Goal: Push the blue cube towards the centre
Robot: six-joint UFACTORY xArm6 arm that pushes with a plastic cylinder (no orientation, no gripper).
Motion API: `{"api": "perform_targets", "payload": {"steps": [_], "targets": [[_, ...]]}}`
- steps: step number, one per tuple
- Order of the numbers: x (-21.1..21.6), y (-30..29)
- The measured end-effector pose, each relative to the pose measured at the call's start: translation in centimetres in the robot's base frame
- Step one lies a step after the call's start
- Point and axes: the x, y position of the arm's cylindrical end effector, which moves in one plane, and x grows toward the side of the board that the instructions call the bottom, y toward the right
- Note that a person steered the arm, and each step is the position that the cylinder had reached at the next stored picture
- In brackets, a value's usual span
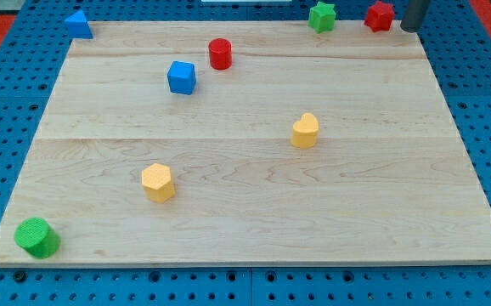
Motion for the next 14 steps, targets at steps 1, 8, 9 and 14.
{"api": "perform_targets", "payload": {"steps": [1, 8, 9, 14], "targets": [[0.8, -2.4], [8.8, -37.4], [11.8, -37.3], [22.1, -38.6]]}}
